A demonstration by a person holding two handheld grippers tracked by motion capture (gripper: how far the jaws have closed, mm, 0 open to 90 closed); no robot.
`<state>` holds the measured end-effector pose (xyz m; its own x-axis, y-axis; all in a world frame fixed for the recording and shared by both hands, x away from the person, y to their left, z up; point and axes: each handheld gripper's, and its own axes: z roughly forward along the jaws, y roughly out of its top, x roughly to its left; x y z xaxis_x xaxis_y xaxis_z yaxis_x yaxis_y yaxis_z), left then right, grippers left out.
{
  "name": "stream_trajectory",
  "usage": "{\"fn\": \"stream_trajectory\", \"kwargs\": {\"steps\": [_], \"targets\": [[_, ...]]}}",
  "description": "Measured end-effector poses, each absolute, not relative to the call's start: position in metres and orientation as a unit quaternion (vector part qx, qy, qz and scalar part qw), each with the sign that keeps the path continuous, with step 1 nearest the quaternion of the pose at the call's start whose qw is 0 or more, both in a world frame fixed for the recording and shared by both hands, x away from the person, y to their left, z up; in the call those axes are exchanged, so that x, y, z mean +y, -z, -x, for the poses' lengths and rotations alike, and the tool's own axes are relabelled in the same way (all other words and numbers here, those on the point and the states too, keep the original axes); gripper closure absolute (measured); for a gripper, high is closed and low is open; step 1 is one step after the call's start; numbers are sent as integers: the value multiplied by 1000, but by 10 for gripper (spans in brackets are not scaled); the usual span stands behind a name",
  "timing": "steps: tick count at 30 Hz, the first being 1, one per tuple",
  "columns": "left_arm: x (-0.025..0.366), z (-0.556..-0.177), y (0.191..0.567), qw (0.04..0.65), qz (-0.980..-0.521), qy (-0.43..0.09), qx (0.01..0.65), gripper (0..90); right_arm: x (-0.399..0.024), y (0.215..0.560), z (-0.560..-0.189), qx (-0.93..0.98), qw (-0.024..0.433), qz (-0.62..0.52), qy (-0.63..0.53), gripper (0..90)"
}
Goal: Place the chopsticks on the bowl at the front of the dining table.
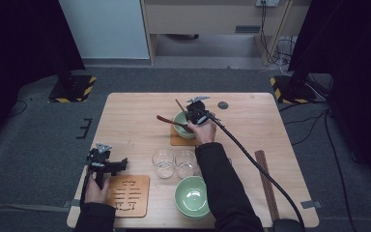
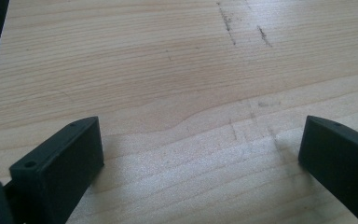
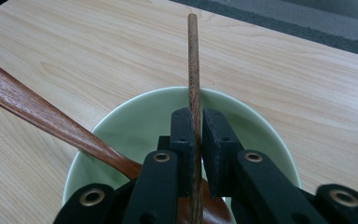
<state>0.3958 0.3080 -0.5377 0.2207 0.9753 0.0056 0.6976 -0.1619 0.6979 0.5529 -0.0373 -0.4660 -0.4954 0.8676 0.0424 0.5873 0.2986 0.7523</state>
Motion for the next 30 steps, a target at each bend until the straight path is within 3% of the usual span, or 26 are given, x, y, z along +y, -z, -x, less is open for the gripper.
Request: {"fn": "stream_trajectory", "kwargs": {"steps": [11,30], "targets": [[308,-396,538,293,-724,-237,577,0,-39,463,-553,781,184,-464,-376,759],[308,-396,538,293,-724,-237,577,0,-61,415,-538,753,218,-455,-422,611]]}}
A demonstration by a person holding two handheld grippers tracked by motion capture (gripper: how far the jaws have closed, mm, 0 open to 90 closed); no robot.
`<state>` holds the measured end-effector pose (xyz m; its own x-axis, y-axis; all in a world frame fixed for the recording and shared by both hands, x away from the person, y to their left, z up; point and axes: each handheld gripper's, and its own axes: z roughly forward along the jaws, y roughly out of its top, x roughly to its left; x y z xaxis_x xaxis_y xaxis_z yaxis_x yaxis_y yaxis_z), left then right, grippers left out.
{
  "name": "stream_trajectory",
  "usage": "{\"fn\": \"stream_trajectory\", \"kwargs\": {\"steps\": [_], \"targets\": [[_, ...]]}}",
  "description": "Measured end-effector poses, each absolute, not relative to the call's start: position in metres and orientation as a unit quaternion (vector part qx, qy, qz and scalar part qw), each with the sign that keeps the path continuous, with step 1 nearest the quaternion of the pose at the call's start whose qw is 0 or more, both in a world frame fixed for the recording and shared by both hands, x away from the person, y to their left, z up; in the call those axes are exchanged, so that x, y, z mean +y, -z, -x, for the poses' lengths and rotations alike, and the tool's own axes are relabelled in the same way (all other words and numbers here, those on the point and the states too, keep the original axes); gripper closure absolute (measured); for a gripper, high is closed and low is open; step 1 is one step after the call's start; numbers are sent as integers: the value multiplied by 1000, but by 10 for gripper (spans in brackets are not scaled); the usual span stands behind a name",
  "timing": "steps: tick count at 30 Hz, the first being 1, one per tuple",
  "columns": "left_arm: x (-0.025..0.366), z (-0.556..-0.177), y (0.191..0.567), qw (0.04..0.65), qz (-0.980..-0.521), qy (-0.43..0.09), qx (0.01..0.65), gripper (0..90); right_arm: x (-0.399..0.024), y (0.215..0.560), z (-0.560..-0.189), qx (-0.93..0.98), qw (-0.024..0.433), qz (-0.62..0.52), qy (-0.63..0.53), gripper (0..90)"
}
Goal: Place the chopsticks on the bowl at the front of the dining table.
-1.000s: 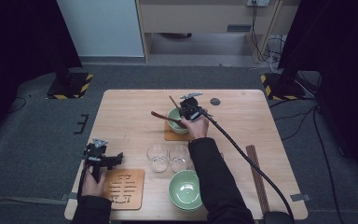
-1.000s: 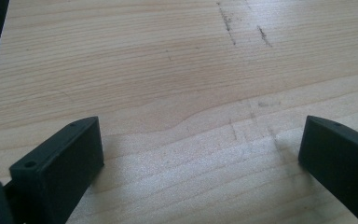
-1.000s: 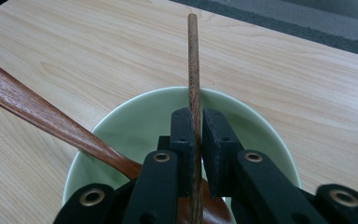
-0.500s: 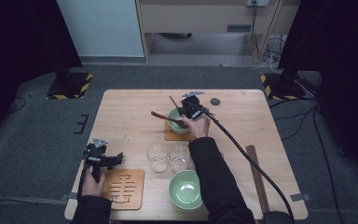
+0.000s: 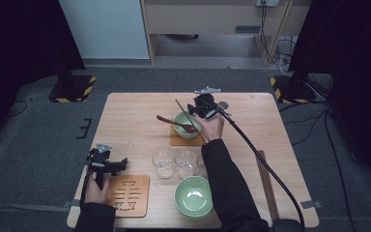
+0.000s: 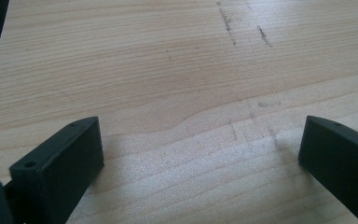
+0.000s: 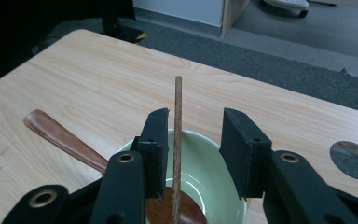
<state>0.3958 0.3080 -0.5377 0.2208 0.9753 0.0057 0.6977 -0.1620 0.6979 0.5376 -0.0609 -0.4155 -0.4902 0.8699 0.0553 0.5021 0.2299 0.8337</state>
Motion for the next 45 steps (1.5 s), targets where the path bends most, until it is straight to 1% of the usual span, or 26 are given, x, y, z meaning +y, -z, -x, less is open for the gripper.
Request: {"fn": "stream_trajectory", "kwargs": {"steps": [7,16,19,32,42,45], "targets": [[308,-396,538,293,-724,-237,577,0,-78,402,-528,740,214,-458,-442,584],[308,-396,538,292,-724,-237,578,0,-113,385,-498,734,239,-446,-453,499],[308,-396,538,292,-724,-237,578,0,-124,383,-493,733,242,-447,-453,485],[308,-396,538,292,-724,-237,578,0,-149,390,-462,745,251,-425,-449,393],[308,-396,538,293,-724,-237,578,0,-182,398,-434,741,261,-421,-454,322],[307,-396,538,292,-723,-238,579,0,-188,401,-429,738,263,-423,-455,315]]}}
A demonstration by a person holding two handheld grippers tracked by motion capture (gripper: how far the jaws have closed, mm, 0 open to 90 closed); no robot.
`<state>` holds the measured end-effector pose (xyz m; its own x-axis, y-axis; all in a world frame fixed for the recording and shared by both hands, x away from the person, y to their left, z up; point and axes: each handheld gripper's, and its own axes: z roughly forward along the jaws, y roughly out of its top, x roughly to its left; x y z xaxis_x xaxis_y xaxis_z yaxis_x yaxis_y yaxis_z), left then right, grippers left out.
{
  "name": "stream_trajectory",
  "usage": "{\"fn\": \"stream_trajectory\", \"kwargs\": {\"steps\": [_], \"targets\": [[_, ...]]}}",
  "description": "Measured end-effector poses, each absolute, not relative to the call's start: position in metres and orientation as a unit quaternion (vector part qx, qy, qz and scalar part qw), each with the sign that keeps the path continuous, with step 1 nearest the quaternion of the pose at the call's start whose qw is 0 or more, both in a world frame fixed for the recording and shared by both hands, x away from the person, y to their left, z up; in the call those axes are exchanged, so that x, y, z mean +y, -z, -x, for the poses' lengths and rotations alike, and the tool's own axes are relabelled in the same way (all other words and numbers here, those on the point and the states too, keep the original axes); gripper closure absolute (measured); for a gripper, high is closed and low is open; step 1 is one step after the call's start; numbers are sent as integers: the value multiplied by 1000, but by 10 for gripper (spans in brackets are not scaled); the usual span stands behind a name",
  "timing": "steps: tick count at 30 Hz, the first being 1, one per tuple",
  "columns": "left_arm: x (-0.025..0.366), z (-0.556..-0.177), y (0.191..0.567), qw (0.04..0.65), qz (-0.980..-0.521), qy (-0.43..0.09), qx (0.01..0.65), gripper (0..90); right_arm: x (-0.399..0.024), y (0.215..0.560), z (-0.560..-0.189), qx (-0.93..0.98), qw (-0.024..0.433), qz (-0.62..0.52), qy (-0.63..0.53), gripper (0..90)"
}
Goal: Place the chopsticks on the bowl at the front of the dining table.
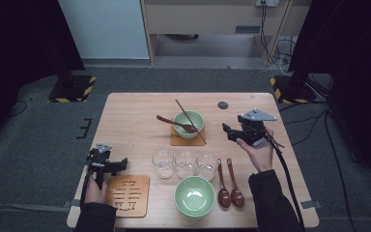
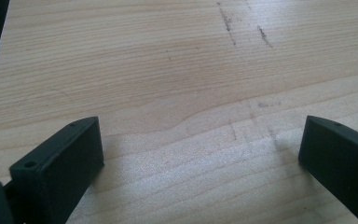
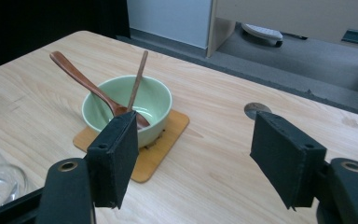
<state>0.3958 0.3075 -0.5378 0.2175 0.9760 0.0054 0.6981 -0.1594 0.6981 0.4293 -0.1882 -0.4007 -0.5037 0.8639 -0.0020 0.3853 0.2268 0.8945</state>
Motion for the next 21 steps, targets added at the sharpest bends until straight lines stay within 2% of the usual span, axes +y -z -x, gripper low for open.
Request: {"fn": "stream_trajectory", "kwargs": {"steps": [10,21], "targets": [[307,-396,538,292,-723,-238,579,0,-217,418,-409,736,263,-441,-442,334],[307,-396,538,292,-723,-238,579,0,-244,444,-384,741,260,-465,-408,492]]}}
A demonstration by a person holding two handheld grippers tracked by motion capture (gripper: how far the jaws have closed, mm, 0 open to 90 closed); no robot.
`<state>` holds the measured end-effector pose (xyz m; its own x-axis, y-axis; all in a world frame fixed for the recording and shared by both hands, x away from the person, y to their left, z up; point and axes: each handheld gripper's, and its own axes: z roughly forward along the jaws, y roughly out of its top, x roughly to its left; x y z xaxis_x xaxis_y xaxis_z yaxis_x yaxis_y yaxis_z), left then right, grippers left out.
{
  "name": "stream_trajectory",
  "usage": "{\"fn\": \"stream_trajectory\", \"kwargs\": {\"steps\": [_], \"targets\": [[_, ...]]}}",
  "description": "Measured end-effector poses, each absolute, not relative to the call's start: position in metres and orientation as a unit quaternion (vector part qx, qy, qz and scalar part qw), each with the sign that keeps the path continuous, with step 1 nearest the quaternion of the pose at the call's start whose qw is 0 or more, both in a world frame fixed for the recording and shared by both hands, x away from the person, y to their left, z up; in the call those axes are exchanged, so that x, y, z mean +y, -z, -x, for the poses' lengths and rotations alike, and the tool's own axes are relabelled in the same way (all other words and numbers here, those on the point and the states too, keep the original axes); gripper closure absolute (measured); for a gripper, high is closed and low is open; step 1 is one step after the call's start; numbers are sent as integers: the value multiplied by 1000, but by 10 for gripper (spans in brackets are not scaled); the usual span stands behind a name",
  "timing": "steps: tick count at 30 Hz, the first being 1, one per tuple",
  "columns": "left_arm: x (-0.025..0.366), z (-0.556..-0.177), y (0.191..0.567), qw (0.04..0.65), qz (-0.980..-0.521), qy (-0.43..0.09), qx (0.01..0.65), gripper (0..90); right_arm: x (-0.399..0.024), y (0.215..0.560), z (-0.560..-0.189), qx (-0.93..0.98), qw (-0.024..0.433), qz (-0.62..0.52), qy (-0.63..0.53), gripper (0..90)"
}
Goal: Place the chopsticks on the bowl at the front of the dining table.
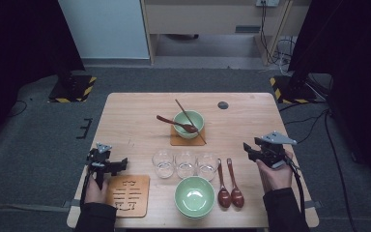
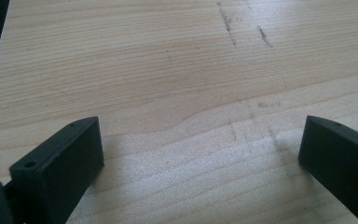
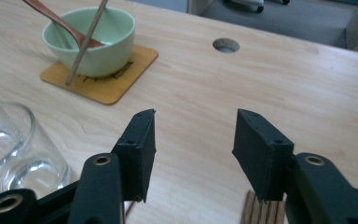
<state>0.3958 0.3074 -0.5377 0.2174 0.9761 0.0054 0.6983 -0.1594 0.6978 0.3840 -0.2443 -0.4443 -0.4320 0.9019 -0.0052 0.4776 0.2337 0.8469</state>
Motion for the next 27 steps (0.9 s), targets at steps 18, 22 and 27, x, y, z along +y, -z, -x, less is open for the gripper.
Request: {"fn": "stream_trajectory", "kwargs": {"steps": [18,22,27], "targets": [[307,-396,538,292,-723,-238,579,0,-265,490,-360,759,235,-491,-359,645],[307,-396,538,292,-723,-238,579,0,-267,499,-356,763,230,-496,-345,659],[307,-396,538,292,-723,-238,579,0,-271,505,-353,763,226,-504,-335,662]]}}
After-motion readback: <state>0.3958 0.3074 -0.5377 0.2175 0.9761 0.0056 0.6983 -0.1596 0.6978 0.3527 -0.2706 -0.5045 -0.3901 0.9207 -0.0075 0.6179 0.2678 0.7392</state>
